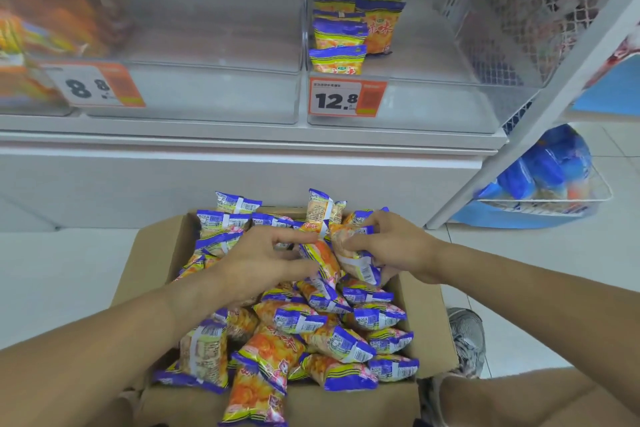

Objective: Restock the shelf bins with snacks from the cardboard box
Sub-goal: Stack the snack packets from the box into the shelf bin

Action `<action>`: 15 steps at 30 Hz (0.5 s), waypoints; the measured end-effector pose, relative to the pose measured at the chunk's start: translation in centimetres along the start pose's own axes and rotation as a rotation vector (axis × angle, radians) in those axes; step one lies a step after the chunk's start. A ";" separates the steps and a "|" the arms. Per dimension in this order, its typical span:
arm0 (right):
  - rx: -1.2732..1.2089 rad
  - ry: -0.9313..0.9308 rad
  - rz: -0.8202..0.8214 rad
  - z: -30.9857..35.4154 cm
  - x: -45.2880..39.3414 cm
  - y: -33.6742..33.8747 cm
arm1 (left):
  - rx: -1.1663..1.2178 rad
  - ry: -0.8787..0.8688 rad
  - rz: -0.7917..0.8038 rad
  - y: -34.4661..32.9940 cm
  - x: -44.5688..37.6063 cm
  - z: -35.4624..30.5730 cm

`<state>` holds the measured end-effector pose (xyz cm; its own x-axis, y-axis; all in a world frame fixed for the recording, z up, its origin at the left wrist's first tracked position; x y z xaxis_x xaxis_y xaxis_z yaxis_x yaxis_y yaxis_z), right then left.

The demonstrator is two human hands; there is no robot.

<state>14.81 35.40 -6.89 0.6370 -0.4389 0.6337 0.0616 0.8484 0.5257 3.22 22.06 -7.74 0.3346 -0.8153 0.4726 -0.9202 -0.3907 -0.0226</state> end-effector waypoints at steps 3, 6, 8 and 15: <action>-0.106 0.038 -0.064 1.1 0.2 -0.1 | 0.129 0.033 -0.095 0.0 0.4 -0.5; -0.203 0.021 -0.026 1.5 0.5 -1.0 | 0.142 0.074 -0.247 1.3 0.9 -0.1; -0.180 0.006 0.023 1.6 0.6 -2.1 | 0.182 0.161 -0.305 1.7 1.3 0.9; -0.304 0.052 0.127 3.2 1.0 -2.9 | 0.434 0.385 -0.147 0.6 1.7 2.2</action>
<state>12.78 31.58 -5.91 0.6918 -0.3148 0.6498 0.2004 0.9483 0.2461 3.72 19.51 -8.92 0.2797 -0.5577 0.7815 -0.6759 -0.6925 -0.2522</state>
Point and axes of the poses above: each hand's wrist, its own x-axis away from the middle knuckle, its own y-axis out of the back of the hand, z = x × y, the point moved 10 cm from there along -x, towards the middle knuckle, and after that the axes turned 11 degrees about x, right-handed, at the moved point
